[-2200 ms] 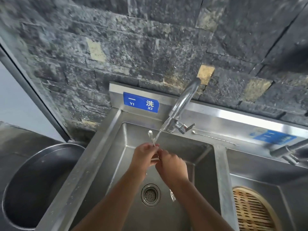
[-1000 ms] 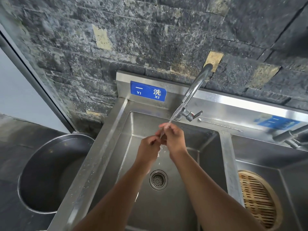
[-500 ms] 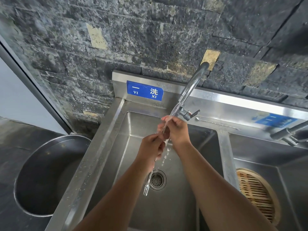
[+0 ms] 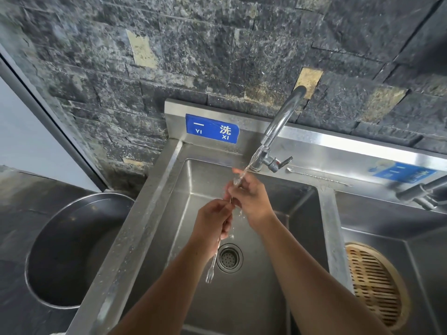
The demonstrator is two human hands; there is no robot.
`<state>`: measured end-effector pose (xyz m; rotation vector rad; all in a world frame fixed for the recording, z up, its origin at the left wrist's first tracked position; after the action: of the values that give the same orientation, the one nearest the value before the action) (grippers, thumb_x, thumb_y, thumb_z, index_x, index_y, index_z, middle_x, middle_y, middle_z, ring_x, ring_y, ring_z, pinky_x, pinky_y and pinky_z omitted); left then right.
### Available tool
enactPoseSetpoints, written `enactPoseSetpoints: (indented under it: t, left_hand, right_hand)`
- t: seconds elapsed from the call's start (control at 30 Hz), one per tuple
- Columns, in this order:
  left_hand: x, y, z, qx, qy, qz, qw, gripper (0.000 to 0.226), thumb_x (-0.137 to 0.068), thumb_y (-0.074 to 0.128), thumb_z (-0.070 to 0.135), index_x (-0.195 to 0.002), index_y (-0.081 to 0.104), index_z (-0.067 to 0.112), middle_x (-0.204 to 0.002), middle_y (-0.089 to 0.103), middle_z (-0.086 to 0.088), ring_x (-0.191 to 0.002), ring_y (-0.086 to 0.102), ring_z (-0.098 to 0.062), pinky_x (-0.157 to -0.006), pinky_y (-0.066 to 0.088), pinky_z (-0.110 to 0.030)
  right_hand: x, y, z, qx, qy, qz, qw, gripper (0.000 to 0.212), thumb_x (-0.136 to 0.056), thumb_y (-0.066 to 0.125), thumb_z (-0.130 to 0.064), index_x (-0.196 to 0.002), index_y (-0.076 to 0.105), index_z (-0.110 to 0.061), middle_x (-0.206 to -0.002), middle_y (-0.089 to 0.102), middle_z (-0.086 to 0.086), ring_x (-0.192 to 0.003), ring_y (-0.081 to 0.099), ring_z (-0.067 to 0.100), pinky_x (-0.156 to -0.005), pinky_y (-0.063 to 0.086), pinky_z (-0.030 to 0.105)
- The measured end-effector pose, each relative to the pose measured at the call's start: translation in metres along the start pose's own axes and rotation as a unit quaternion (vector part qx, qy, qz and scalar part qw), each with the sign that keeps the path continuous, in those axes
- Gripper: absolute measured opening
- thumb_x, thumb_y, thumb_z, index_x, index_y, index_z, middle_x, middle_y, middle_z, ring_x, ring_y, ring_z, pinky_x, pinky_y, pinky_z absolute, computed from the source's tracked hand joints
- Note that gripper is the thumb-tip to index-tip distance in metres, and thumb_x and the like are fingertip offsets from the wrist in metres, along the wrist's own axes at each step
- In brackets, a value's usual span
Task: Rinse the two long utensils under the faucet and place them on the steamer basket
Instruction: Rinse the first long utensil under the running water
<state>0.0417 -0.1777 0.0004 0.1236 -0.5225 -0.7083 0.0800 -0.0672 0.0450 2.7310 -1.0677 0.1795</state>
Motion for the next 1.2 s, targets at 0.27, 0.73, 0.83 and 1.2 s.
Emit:
enactPoseSetpoints:
  t: [0.27, 0.73, 0.83, 1.2]
  left_hand:
    - [0.004, -0.001, 0.006, -0.015, 0.056, 0.024, 0.998, 0.016, -0.092, 0.056, 0.0, -0.078, 0.059, 0.007, -0.054, 0.047, -0.004, -0.037, 0.03, -0.01, -0.039, 0.019, -0.016]
    - [-0.009, 0.006, 0.015, -0.049, 0.07, 0.027, 0.996, 0.016, -0.09, 0.056, 0.01, -0.076, 0.058, 0.002, -0.056, 0.05, -0.004, -0.04, 0.035, -0.011, -0.039, 0.024, -0.019]
    - [-0.014, 0.013, 0.029, -0.062, 0.094, 0.022, 0.993, 0.017, -0.092, 0.056, 0.008, -0.078, 0.061, -0.002, -0.059, 0.053, -0.006, -0.042, 0.037, -0.012, -0.041, 0.027, -0.021]
    - [-0.028, 0.054, 0.064, -0.097, 0.162, -0.019, 0.982, 0.036, -0.104, 0.047, 0.024, -0.07, 0.054, 0.015, -0.053, 0.042, 0.005, -0.041, 0.033, -0.009, -0.042, 0.027, -0.02]
  right_hand:
    - [-0.003, -0.001, 0.0, -0.026, 0.003, 0.045, 0.999, 0.017, -0.103, 0.047, -0.009, -0.099, 0.063, -0.008, -0.068, 0.069, 0.008, -0.051, 0.063, 0.021, -0.054, 0.055, 0.031]
    - [-0.009, -0.005, -0.002, 0.004, 0.002, 0.033, 0.999, 0.022, -0.1, 0.055, -0.012, -0.079, 0.062, -0.008, -0.073, 0.073, 0.008, -0.062, 0.066, 0.02, -0.068, 0.056, 0.042]
    - [-0.012, -0.007, -0.006, 0.009, -0.002, 0.062, 0.998, 0.029, -0.101, 0.053, -0.02, -0.076, 0.065, -0.012, -0.07, 0.071, 0.006, -0.059, 0.062, 0.025, -0.055, 0.055, 0.035]
    - [-0.027, -0.022, -0.033, 0.056, -0.065, 0.078, 0.993, 0.035, -0.093, 0.044, 0.002, -0.071, 0.068, -0.011, -0.057, 0.064, 0.005, -0.046, 0.054, 0.017, -0.044, 0.045, 0.026]
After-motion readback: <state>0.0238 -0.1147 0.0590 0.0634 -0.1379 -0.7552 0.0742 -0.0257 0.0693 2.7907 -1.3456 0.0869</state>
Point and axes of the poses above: each hand's wrist, its own x-axis away from the middle knuckle, its own y-axis out of the palm, z = x × y, the point moved 5 cm from there along -x, towards the middle knuckle
